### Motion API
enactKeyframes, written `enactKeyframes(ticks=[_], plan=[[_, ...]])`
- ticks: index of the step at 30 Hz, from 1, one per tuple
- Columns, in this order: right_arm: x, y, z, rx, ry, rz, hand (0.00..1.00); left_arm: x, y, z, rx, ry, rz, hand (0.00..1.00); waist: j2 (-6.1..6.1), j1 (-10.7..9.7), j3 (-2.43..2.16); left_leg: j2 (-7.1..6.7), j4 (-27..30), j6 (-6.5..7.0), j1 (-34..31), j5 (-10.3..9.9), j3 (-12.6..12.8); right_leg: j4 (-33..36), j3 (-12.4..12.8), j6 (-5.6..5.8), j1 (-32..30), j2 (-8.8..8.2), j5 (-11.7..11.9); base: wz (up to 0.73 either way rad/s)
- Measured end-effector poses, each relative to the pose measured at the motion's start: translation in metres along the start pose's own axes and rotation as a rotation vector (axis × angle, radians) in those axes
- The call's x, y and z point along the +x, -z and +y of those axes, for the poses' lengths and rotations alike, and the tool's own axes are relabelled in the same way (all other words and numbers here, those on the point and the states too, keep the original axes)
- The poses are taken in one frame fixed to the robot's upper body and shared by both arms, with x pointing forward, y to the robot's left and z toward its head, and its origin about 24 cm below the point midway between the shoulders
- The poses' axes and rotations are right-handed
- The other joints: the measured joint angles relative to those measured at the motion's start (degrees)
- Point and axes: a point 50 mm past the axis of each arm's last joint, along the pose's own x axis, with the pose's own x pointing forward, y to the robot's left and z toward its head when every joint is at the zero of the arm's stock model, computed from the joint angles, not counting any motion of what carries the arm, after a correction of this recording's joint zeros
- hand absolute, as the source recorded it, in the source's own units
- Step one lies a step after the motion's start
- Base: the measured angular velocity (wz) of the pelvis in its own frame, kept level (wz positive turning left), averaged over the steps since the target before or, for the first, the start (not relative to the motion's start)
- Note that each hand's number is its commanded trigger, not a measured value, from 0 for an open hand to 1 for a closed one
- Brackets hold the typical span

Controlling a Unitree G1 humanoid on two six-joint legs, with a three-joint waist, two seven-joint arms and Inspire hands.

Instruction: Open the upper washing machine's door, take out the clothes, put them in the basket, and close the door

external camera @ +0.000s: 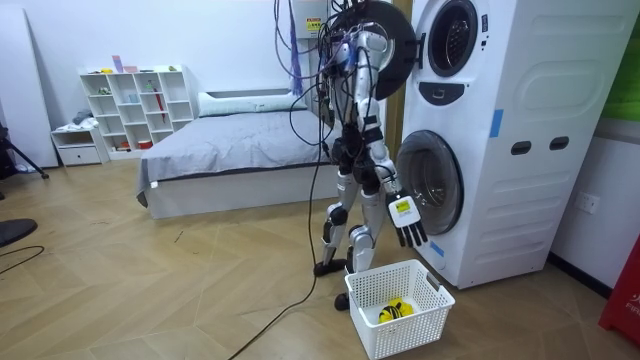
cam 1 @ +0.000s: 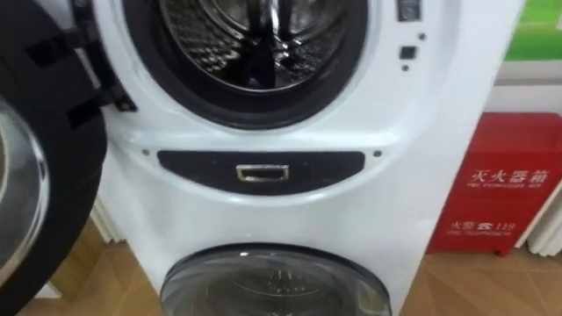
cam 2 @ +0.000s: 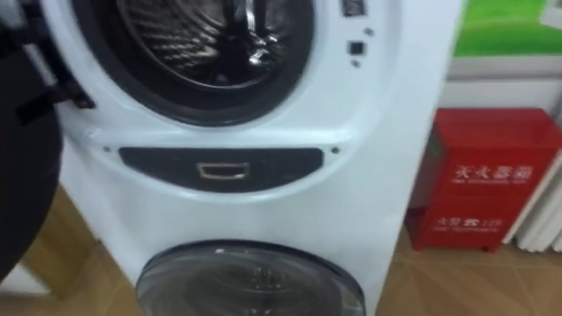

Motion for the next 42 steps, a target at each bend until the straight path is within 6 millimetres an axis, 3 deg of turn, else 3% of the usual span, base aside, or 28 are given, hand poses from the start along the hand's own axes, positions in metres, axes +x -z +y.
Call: enactKeyframes(ticks=[3, 6, 10, 12, 14, 16, 18, 22, 26, 28, 29, 30, 31, 32, 33, 34, 36, 39, 41, 42], plan=[[0.0, 0.003, 0.005, 0.001, -0.014, 0.01, 0.0, 0.003, -0.021, 0.006, -0.062, -0.116, -0.067, 0.0, -0.27, 0.08, 0.19, -0.31, 0.83, 0.13, -0.44, -0.08, -2.56, -0.53, -0.81, 0.01, 1.22, -0.37, 0.01, 0.41], [0.0, 0.002, 0.009, -0.009, -0.043, 0.009, 0.0, 0.002, -0.037, 0.009, -0.123, -0.172, -0.114, 0.0, -0.51, 0.87, 0.38, -0.42, 2.11, 0.2, -1.72, -0.14, -3.42, -0.58, -0.88, 0.09, 0.77, -0.52, -0.05, 0.2], [-0.001, 0.007, 0.013, -0.039, -0.072, 0.041, 0.0, -0.008, -0.077, 0.014, -0.264, -0.206, -0.257, 0.0, -1.52, 1.35, 1.15, -0.85, 4.63, 0.35, -4.02, -0.09, -6.12, -0.54, -3.44, 0.22, 1.01, -1.09, 0.03, 0.41], [-0.001, 0.009, 0.013, -0.043, -0.078, 0.049, 0.0, -0.02, -0.096, 0.016, -0.355, -0.196, -0.322, 0.0, -2.0, 1.37, 1.46, -1.37, 4.97, 0.65, -5.05, 0.1, -7.56, -0.48, -4.93, 0.49, 0.96, -1.67, 0.12, 0.39], [0.003, 0.004, 0.019, -0.049, -0.096, 0.061, 0.0, -0.05, -0.11, 0.021, -0.485, -0.176, -0.367, 0.0, -2.3, 1.11, 1.66, -2.35, 4.79, 1.31, -5.84, 1.09, -8.67, -0.4, -5.61, 1.37, 0.61, -2.51, 0.28, 0.3], [0.004, 0.001, 0.027, -0.063, -0.13, 0.067, 0.0, -0.077, -0.112, 0.019, -0.518, -0.125, -0.4, 0.0, -2.41, 1.02, 1.71, -2.61, 4.57, 1.49, -6.18, 1.77, -8.65, -0.36, -5.74, 2.17, 0.34, -3.1, 0.35, 0.25], [0.006, -0.001, 0.037, -0.048, -0.162, 0.087, 0.0, -0.106, -0.113, 0.005, -0.555, -0.027, -0.425, 0.0, -3.16, -0.29, 1.93, -3.29, 4.42, 1.84, -7.2, 3.15, -8.54, -0.21, -5.37, 2.29, 0.1, -3.65, 0.56, 0.5], [0.009, -0.014, 0.047, -0.057, -0.177, 0.057, 0.0, -0.144, -0.116, -0.02, -0.623, 0.225, -0.427, 0.0, -4.47, -0.81, 1.83, -3.22, 3.52, 2.0, -8.91, 4.91, -3.66, 1.74, -2.67, 2.65, -2.81, -4.5, 0.86, 0.26], [0.012, -0.035, 0.059, -0.052, -0.193, -0.006, 0.0, -0.184, -0.114, -0.052, -0.606, 0.597, -0.427, 0.0, -5.54, -3.68, 1.55, -1.99, 2.48, 1.75, -9.57, 5.42, 0.65, 0.31, -0.46, 2.58, -4.16, -4.34, 1.4, -0.32], [0.012, -0.037, 0.065, -0.028, -0.201, -0.016, 0.0, -0.2, -0.109, -0.065, -0.592, 0.757, -0.411, 0.0, -5.4, -4.84, 1.28, -1.37, 2.35, 1.79, -9.87, 5.4, 1.83, -0.24, -0.45, 2.52, -4.22, -4.3, 1.63, -0.64], [0.01, -0.034, 0.07, -0.003, -0.211, -0.011, 0.0, -0.206, -0.106, -0.069, -0.585, 0.827, -0.395, 0.0, -6.02, -5.9, 1.13, -0.61, 2.33, 1.8, -9.91, 5.4, 3.93, 1.04, -0.99, 2.28, -4.22, -4.35, 1.61, -0.55], [0.009, -0.027, 0.071, 0.005, -0.212, 0.004, 0.0, -0.211, -0.105, -0.072, -0.579, 0.886, -0.391, 0.0, -7.04, -6.88, 0.58, 0.03, 2.49, 1.8, -9.91, 5.4, 6.71, 3.63, -2.21, 2.12, -4.25, -4.32, 1.24, -0.4], [0.008, -0.024, 0.069, 0.005, -0.208, 0.011, 0.0, -0.214, -0.105, -0.073, -0.579, 0.912, -0.391, 0.0, -7.38, -7.0, 0.37, 0.01, 2.73, 1.8, -9.91, 5.39, 7.68, 4.89, -2.41, 2.13, -3.96, -4.15, 1.28, -0.55], [0.009, -0.024, 0.063, 0.007, -0.188, 0.012, 0.0, -0.221, -0.102, -0.078, -0.571, 0.96, -0.386, 0.0, -6.63, -6.97, 0.57, 0.06, 3.81, 2.18, -9.93, 5.08, 7.89, 5.33, -2.34, 1.24, -3.56, -3.68, 1.29, -0.6], [0.009, -0.024, 0.06, -0.003, -0.178, 0.011, 0.0, -0.224, -0.097, -0.084, -0.542, 1.01, -0.382, 0.0, -6.52, -7.25, 0.6, -0.28, 4.43, 2.39, -9.77, 4.96, 7.0, 4.73, -2.04, 1.34, -4.13, -3.47, 0.44, -0.56], [0.009, -0.023, 0.06, -0.01, -0.178, 0.013, 0.0, -0.227, -0.095, -0.087, -0.527, 1.043, -0.38, 0.0, -6.03, -7.44, 0.33, -0.27, 4.53, 2.38, -9.59, 4.98, 6.81, 4.35, -1.75, 0.93, -4.11, -3.23, 0.24, -0.49], [0.008, -0.025, 0.07, -0.018, -0.213, 0.006, 0.0, -0.237, -0.092, -0.092, -0.509, 1.148, -0.38, 0.0, -5.47, -8.16, 0.26, -0.38, 4.02, 1.71, -8.62, 5.42, 6.23, 3.49, -0.62, 0.4, -3.79, -2.12, 0.55, -0.41], [0.008, -0.029, 0.077, -0.02, -0.24, -0.006, 0.0, -0.243, -0.091, -0.094, -0.504, 1.201, -0.384, 0.0, -5.77, -9.26, 0.32, -0.42, 3.11, 1.52, -7.9, 5.55, 6.11, 3.22, -0.42, 0.36, -3.73, -1.71, 0.62, -0.12], [0.008, -0.034, 0.078, -0.03, -0.253, -0.031, 0.0, -0.248, -0.088, -0.094, -0.466, 1.275, -0.411, 0.0, -5.9, -9.76, 0.44, -0.36, 2.25, 1.44, -7.44, 5.62, 6.13, 2.64, -0.43, -0.59, -3.51, -1.47, 0.87, 0.0], [0.008, -0.037, 0.08, -0.043, -0.263, -0.049, 0.0, -0.252, -0.086, -0.095, -0.452, 1.308, -0.417, 0.0, -6.08, -9.97, 0.78, -0.31, 2.09, 1.24, -7.09, 5.5, 6.11, 2.38, -0.39, -0.81, -3.17, -1.37, 0.61, 0.0]])
